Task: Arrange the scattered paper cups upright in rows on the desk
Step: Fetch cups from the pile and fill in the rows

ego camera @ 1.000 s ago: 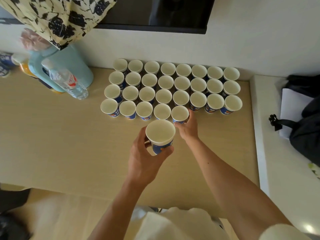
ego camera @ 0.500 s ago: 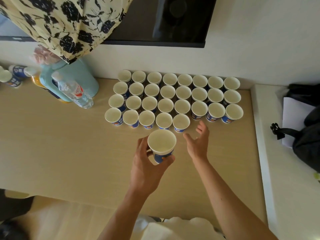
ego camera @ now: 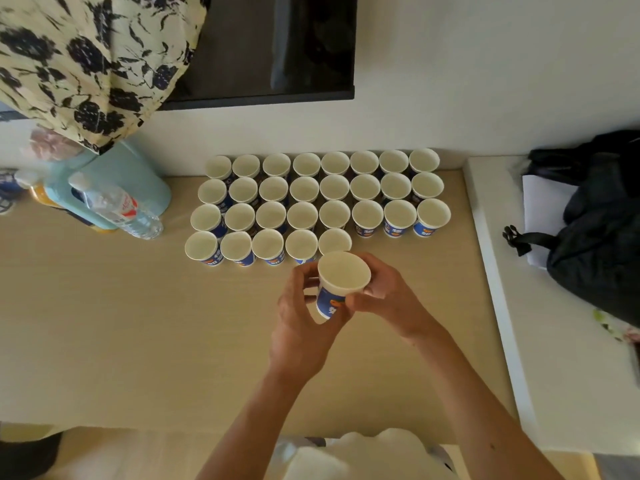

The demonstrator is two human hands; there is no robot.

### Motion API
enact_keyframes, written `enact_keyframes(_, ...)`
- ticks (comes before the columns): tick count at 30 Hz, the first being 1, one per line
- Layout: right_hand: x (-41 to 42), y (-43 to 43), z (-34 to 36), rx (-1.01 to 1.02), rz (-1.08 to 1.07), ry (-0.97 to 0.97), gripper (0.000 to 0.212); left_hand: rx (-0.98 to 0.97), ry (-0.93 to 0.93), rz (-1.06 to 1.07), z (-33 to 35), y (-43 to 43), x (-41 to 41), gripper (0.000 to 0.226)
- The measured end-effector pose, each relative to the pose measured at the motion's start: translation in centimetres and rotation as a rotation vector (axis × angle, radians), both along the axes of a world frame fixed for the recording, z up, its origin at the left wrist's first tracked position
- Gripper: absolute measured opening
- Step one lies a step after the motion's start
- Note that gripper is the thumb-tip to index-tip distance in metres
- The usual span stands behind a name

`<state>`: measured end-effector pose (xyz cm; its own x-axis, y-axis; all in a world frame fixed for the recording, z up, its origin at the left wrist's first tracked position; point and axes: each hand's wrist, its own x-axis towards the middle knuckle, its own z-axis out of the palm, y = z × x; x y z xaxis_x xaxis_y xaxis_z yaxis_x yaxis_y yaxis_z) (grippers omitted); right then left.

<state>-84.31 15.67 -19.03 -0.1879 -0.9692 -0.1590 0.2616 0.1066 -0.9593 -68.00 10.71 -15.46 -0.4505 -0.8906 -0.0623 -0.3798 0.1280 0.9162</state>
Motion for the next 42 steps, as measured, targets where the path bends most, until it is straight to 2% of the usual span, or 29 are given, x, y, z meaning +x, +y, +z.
enact_keyframes(4, -1.5, 0.4, -2.0, 0.040, -0.185, 0.069, 0.071, 0.009, -0.086, -0.012, -0.6, 0.3, 0.2, 0.065)
enact_keyframes(9, -3.5, -0.7, -7.2, 0.168, -0.436, 0.171, 0.057, 0.050, -0.122, 0.034, -1.0, 0.9, 0.8, 0.056)
enact_keyframes(18, -5.9, -3.6, -14.1, 0.252, -0.425, 0.333, 0.069, 0.065, -0.129, 0.071, -1.1, 0.9, 1.5, 0.046)
enact_keyframes(32, -6.2, -5.9, -15.2, 0.298, -0.448, 0.373, 0.070, 0.092, -0.092, 0.115, -1.3, 0.2, 2.1, 0.037)
enact_keyframes(37, -6.3, -6.0, -15.5, 0.322, -0.466, 0.374, 0.077, 0.105, -0.078, 0.125, -1.5, 0.0, 2.4, 0.037)
enact_keyframes(42, -4.1, -3.8, -15.3, 0.465, -0.582, 0.340, 0.081, 0.132, -0.037, 0.148, -1.5, -0.3, 2.8, 0.036)
